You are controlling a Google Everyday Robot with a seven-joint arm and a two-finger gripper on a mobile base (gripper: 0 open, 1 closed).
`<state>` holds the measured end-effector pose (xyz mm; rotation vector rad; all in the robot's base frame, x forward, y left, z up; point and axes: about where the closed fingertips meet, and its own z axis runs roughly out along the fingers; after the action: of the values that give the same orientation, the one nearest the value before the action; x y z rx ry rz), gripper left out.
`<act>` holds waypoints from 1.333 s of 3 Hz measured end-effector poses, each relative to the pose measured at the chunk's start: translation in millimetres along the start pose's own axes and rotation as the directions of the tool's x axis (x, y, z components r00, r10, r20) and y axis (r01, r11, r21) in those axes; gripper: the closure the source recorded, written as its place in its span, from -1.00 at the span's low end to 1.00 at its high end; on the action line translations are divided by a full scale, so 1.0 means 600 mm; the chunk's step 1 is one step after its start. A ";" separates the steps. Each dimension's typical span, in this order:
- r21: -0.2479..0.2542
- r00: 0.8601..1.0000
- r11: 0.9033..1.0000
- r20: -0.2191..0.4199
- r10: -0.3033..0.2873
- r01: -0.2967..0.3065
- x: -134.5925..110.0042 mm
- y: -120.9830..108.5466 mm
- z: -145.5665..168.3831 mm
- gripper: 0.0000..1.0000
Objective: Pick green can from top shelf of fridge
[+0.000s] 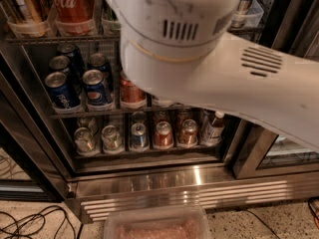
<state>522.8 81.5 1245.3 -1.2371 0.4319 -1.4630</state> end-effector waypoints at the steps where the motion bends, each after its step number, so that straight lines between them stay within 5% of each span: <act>1: 0.014 0.992 0.992 0.005 0.128 -0.128 -0.034 -0.015 -0.024 1.00; 3: 0.018 0.977 0.980 -0.079 0.197 -0.196 0.007 -0.024 -0.035 1.00; 4: 0.003 0.943 0.950 -0.121 0.310 -0.312 -0.017 -0.032 -0.041 1.00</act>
Offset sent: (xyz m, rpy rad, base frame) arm -0.0189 0.0161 -0.0070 0.0913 0.0289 0.0615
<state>490.5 87.8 1246.5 -1.0411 0.6896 -1.2658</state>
